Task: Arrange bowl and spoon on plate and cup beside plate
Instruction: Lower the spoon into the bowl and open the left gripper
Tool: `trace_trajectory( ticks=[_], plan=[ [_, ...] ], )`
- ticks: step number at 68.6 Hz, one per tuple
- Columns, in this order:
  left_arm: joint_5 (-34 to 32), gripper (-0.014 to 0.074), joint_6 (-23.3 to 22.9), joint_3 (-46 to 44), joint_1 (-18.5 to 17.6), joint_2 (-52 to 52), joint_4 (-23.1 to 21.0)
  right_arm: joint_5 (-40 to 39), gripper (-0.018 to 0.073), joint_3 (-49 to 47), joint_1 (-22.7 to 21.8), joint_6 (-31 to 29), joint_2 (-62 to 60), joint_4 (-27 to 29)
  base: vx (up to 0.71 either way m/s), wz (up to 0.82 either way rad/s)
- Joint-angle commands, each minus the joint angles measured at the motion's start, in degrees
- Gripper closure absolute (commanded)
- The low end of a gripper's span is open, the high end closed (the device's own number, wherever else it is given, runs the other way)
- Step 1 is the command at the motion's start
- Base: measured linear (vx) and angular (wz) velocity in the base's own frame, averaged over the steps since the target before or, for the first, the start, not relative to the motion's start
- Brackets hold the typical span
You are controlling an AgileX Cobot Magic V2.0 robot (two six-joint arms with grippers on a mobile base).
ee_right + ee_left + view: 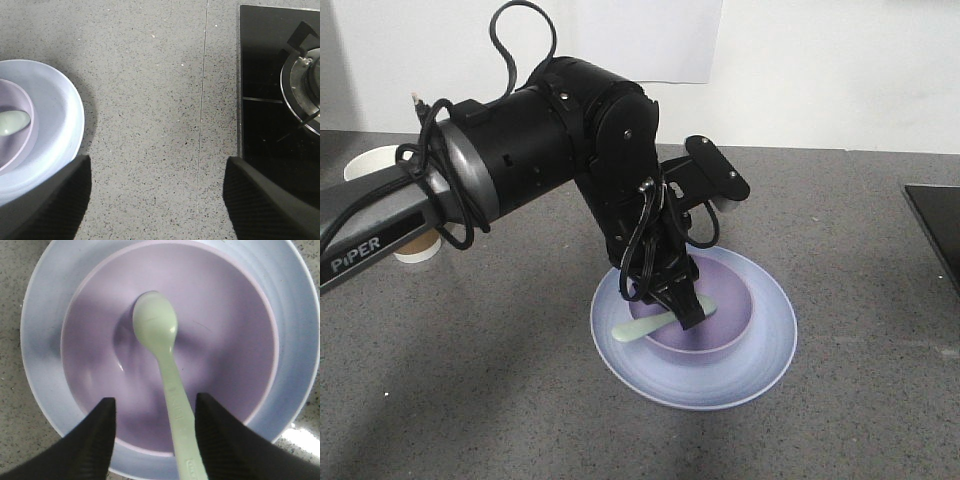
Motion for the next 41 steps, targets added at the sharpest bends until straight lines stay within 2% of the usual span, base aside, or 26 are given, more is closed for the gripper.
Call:
trace_trajectory(
  ticks=[1, 23, 34, 41],
  plan=[
    [0.19, 0.0184, -0.35, -1.80, -0.28, -3.13, -0.26, -3.59, 0.0018, -1.42, -0.41, -0.56, -0.61, 0.04, 0.00, 0.00],
    [0.19, 0.0160, -0.85, -1.85, -0.20, -3.56, 0.41, -3.77, 0.0018, -1.42, -0.41, -0.56, -0.61, 0.04, 0.00, 0.00],
    [0.19, 0.0160, -4.80, -1.91, -0.06, -5.86, 6.02, -3.77, 0.0018, -1.42, -0.41, -0.56, -0.61, 0.04, 0.00, 0.00],
    [0.19, 0.0160, -8.75, -2.61, 1.40, -8.01, 9.29, -3.89, 0.0018, -1.42, -0.41, -0.56, -0.61, 0.04, 0.00, 0.00]
  ],
)
